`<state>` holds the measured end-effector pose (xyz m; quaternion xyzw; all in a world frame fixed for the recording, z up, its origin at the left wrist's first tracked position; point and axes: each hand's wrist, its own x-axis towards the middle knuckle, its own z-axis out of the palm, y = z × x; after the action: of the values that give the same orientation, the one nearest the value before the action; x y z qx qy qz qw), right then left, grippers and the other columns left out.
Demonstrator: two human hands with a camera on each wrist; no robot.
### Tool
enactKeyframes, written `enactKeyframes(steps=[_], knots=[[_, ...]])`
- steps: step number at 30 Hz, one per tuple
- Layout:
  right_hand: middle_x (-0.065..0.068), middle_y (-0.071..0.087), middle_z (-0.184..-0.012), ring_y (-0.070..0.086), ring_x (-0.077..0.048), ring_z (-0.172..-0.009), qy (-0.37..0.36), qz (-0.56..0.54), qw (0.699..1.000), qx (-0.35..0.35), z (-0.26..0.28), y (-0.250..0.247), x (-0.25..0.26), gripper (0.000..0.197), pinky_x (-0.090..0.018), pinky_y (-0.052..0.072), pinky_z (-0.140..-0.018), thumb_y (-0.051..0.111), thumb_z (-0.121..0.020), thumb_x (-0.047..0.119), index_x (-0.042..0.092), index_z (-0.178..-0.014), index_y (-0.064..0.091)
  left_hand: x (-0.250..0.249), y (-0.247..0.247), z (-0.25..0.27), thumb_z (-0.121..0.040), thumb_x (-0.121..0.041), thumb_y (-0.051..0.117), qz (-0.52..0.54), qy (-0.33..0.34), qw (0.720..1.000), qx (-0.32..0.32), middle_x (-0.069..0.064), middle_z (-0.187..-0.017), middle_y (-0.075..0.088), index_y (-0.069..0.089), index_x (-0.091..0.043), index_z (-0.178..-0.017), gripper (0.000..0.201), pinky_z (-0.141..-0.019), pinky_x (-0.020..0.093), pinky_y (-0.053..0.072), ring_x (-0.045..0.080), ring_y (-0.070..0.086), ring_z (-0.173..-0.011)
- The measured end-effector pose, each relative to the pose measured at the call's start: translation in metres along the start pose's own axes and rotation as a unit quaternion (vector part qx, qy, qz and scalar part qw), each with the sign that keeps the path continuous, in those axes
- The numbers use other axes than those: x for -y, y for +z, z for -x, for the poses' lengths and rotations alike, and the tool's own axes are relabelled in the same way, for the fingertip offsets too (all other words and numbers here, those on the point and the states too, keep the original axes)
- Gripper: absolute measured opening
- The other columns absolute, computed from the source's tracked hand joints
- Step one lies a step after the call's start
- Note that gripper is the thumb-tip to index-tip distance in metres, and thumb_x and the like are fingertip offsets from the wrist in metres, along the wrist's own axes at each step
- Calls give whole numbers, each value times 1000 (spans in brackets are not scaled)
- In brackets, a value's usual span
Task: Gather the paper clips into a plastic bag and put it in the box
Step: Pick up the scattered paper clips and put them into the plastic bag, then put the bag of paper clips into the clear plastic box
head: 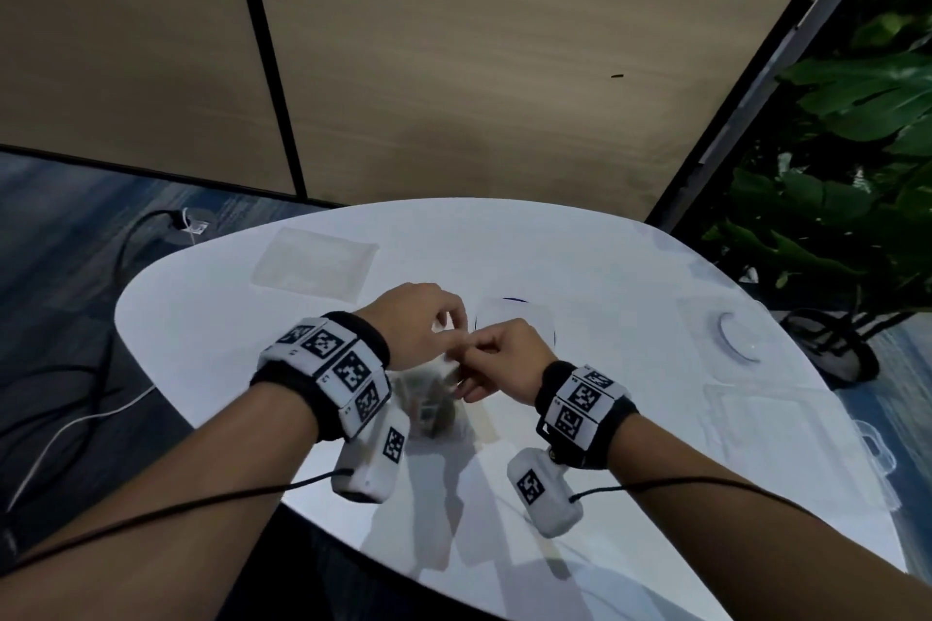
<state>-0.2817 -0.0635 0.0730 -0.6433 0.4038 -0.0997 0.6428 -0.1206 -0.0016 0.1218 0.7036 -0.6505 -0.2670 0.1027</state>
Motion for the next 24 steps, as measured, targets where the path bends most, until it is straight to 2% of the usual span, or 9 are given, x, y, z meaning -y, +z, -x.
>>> enactKeyframes(steps=[2,5,8,10,14,17,19,21,24], knots=[[-21,71,-75,70,-25,-59,14,-39,999,-11,-1,3,-1,15,-31,60,-59,67,-90,13,-1,-96,65,2,4,-5,-94,-29,67,3,-6,1000,-27,-4,-98,70,73,-22,-98,10,-92,33,53,17,65,-100],[-19,72,-74,69,-24,-60,31,-51,998,-22,0,1,-2,19,-33,61,-64,70,-88,14,-3,-92,65,6,6,-12,-92,-24,69,5,-15,999,-28,-2,-93,74,78,-20,-96,11,-89,32,55,17,67,-93],[-17,71,-73,68,-22,-58,34,-66,996,-38,1,-4,-4,24,-29,60,-60,72,-87,19,-4,-87,67,9,8,-15,-91,-34,70,40,-9,999,-14,-4,-88,71,77,-23,-96,14,-84,28,52,15,65,-89],[-17,71,-72,68,-23,-58,34,-74,995,-49,0,-6,-6,22,-28,59,-58,73,-86,20,-1,-83,67,11,11,-17,-89,-43,72,69,-5,998,-5,-6,-81,64,75,-25,-95,19,-75,23,47,12,59,-81],[-20,71,-79,70,-23,-64,28,-102,994,-29,-2,-12,-7,11,-31,61,-66,69,-87,8,-3,-87,69,13,19,-24,-88,-40,74,90,14,996,-11,-7,-77,59,70,-28,-88,13,-69,21,41,8,51,-68],[-19,72,-82,71,-21,-64,43,-104,993,-21,-3,-17,-10,16,-30,61,-65,67,-89,6,-9,-95,68,17,23,-32,-90,-35,74,106,23,994,-12,-9,-70,58,70,-25,-86,11,-68,20,40,5,48,-62],[-18,73,-83,70,-21,-64,60,-89,994,-24,-5,-20,-12,19,-29,60,-63,69,-88,11,-7,-94,69,17,26,-37,-92,-31,73,89,34,995,0,-3,-73,64,73,-19,-88,13,-69,22,43,8,50,-66],[-16,74,-82,70,-20,-64,78,-79,993,-29,-7,-27,-16,16,-29,59,-63,70,-88,14,-3,-89,70,20,27,-44,-93,-29,71,60,34,998,5,8,-90,73,75,-11,-94,18,-81,32,50,16,58,-79],[-12,73,-79,68,-17,-58,108,-75,989,-67,-12,-46,-23,12,-27,59,-59,69,-88,12,2,-84,67,41,23,-53,-96,-31,67,26,0,1000,-3,11,-101,74,74,-8,-99,24,-92,39,52,26,66,-96]])
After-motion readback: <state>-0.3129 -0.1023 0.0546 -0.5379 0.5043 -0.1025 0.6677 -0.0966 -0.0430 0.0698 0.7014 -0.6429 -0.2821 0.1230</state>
